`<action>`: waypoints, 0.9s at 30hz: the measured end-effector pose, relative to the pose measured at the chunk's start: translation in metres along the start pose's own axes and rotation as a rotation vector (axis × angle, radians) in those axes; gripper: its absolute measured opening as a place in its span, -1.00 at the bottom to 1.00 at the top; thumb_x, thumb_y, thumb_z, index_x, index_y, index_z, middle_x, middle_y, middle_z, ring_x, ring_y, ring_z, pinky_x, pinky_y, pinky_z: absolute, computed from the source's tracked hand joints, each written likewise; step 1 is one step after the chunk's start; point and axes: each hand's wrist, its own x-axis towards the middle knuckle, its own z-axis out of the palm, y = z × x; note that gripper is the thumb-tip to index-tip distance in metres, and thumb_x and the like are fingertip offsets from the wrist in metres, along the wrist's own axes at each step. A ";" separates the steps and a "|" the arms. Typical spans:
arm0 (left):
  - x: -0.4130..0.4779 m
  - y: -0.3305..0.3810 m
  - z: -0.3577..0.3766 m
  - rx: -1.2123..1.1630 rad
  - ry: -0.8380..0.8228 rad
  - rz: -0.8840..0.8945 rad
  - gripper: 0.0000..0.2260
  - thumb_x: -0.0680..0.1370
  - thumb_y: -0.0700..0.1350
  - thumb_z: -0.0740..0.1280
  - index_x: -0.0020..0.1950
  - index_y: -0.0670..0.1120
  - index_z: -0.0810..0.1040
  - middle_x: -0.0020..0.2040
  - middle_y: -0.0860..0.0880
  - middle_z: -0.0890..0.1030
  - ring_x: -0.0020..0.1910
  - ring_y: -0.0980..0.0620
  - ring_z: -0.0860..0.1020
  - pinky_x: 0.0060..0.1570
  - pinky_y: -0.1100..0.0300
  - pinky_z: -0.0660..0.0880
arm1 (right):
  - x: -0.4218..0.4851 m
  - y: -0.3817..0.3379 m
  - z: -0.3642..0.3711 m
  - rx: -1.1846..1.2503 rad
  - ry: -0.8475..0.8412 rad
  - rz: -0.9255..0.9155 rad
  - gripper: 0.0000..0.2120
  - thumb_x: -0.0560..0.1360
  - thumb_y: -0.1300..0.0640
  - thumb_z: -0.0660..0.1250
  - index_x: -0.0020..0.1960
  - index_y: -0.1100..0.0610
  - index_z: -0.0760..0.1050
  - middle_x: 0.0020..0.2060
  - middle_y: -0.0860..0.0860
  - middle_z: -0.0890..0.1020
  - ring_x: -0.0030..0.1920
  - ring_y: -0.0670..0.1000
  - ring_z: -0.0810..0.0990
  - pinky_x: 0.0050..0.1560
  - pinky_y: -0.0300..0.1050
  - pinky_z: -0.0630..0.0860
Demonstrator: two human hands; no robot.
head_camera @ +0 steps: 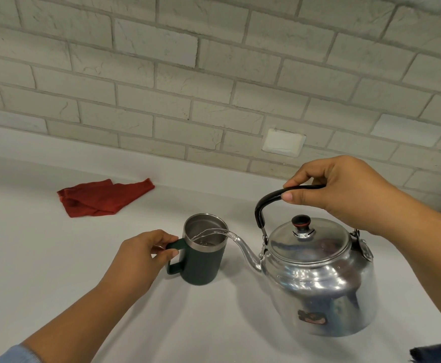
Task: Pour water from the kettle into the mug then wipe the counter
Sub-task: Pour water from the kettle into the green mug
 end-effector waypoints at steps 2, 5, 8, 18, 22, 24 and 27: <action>0.000 0.000 0.000 -0.002 -0.001 -0.006 -0.84 0.45 -0.12 0.43 0.00 0.07 0.62 -0.12 0.12 0.63 -0.14 0.19 0.56 -0.04 0.24 0.40 | 0.001 -0.001 -0.001 -0.015 0.002 -0.001 -0.87 0.26 -0.16 0.51 -0.23 -0.18 0.64 -0.40 -0.06 0.54 -0.41 -0.08 0.45 -0.35 -0.20 0.36; 0.000 -0.001 0.000 -0.002 -0.002 0.000 -0.84 0.45 -0.12 0.43 -0.01 0.08 0.61 -0.13 0.14 0.62 -0.15 0.22 0.55 -0.08 0.28 0.39 | 0.001 -0.003 -0.002 -0.037 0.001 0.007 -0.86 0.26 -0.16 0.51 -0.23 -0.17 0.64 -0.38 -0.06 0.53 -0.40 -0.09 0.45 -0.36 -0.21 0.34; 0.001 -0.001 0.000 0.001 -0.002 -0.001 -0.84 0.44 -0.11 0.44 -0.01 0.08 0.62 -0.14 0.16 0.62 -0.16 0.24 0.55 -0.08 0.28 0.38 | 0.001 -0.004 -0.002 -0.051 -0.006 0.008 -0.86 0.27 -0.15 0.51 -0.21 -0.16 0.65 -0.35 -0.06 0.53 -0.35 -0.10 0.46 -0.34 -0.20 0.34; 0.003 -0.006 0.001 0.012 0.005 0.023 -0.84 0.44 -0.10 0.44 -0.01 0.09 0.62 -0.17 0.22 0.60 -0.16 0.25 0.56 -0.18 0.38 0.35 | 0.002 -0.007 -0.004 -0.075 -0.035 -0.004 -0.87 0.27 -0.16 0.50 -0.22 -0.17 0.64 -0.39 -0.07 0.51 -0.36 -0.09 0.44 -0.35 -0.19 0.30; 0.003 -0.006 0.002 0.007 0.002 0.019 -0.84 0.44 -0.10 0.44 -0.02 0.10 0.62 -0.16 0.21 0.61 -0.15 0.25 0.55 -0.18 0.37 0.35 | 0.003 -0.008 -0.004 -0.072 -0.039 -0.002 -0.87 0.27 -0.16 0.51 -0.23 -0.17 0.65 -0.39 -0.06 0.51 -0.37 -0.08 0.44 -0.34 -0.19 0.32; 0.003 -0.006 0.001 0.004 0.000 0.014 -0.84 0.44 -0.11 0.44 -0.02 0.11 0.62 -0.15 0.21 0.61 -0.14 0.25 0.55 -0.15 0.35 0.36 | 0.004 -0.007 -0.004 -0.070 -0.039 0.001 -0.86 0.27 -0.16 0.51 -0.23 -0.17 0.65 -0.39 -0.05 0.51 -0.36 -0.07 0.45 -0.33 -0.19 0.33; 0.003 -0.006 0.001 0.002 0.000 0.010 -0.85 0.44 -0.10 0.44 -0.03 0.11 0.62 -0.15 0.20 0.62 -0.14 0.24 0.55 -0.13 0.31 0.37 | 0.003 -0.007 -0.004 -0.070 -0.042 0.006 -0.86 0.27 -0.17 0.51 -0.22 -0.17 0.65 -0.37 -0.05 0.52 -0.34 -0.07 0.46 -0.32 -0.17 0.34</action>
